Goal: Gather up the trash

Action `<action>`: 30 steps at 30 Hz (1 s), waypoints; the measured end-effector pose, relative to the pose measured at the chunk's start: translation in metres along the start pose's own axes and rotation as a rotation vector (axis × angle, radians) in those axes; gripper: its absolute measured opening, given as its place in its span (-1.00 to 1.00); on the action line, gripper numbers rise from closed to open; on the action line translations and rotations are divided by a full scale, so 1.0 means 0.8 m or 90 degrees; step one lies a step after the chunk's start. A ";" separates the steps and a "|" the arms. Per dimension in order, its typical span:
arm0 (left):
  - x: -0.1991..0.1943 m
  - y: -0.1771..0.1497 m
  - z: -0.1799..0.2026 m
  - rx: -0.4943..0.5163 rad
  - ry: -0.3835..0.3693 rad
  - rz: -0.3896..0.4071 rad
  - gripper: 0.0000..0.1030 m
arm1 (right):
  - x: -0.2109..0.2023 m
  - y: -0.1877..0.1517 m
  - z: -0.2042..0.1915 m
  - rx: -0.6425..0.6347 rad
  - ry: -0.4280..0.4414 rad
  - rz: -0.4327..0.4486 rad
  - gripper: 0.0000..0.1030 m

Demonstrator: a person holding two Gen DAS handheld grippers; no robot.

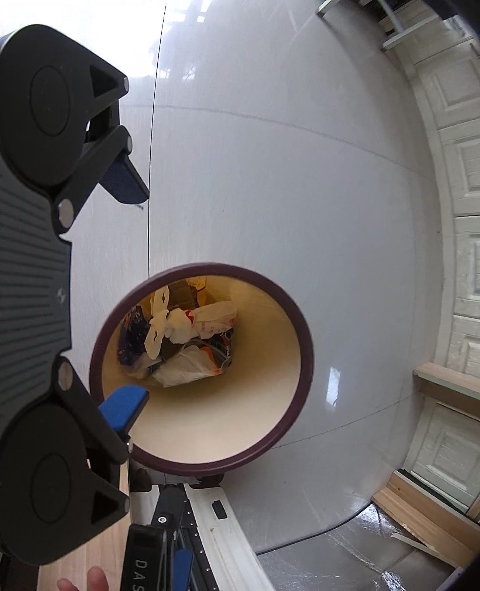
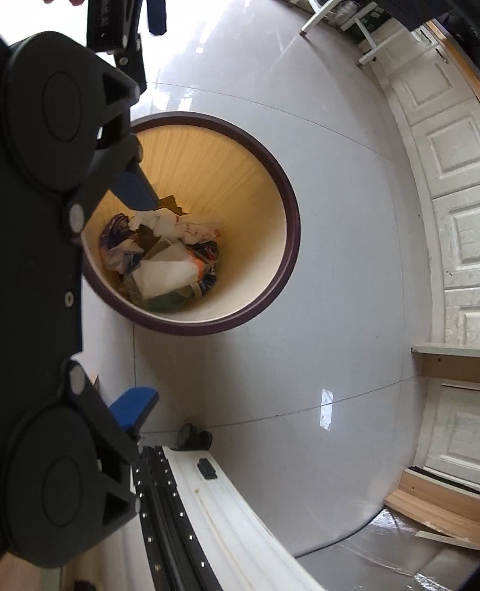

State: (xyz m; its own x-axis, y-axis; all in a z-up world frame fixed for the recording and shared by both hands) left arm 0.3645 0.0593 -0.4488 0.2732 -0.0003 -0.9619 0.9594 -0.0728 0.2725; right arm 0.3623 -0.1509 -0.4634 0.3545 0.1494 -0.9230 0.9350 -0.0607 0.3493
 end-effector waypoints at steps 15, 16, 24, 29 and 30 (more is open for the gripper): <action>-0.194 -0.025 -0.025 -0.033 0.045 0.110 1.00 | -0.162 -0.006 -0.040 -0.036 0.002 0.083 1.00; -0.210 -0.029 -0.027 -0.040 0.045 0.119 1.00 | -0.177 -0.006 -0.045 -0.042 0.000 0.090 1.00; -0.329 -0.070 -0.043 -0.090 0.048 0.185 1.00 | -0.303 -0.021 -0.092 -0.095 0.013 0.164 1.00; -0.390 -0.097 -0.044 -0.105 0.053 0.224 1.00 | -0.370 -0.037 -0.111 -0.129 0.028 0.206 1.00; -0.399 -0.102 -0.042 -0.106 0.055 0.230 1.00 | -0.383 -0.040 -0.113 -0.131 0.029 0.213 1.00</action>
State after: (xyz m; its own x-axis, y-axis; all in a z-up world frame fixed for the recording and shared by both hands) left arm 0.2014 0.0990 -0.1633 0.5931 0.0875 -0.8004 0.7967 0.0798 0.5991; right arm 0.2241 -0.1056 -0.1773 0.6354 0.1990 -0.7461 0.7472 0.0854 0.6591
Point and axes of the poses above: each gripper's, at about its wrist camera, not at the fingertips, and x roughly the way its jaws point, z to its right, y to its top, the point moved 4 cm from there along x, roughly the way its jaws point, and after that the axes turned 6 degrees about y, right-handed, at the moved point
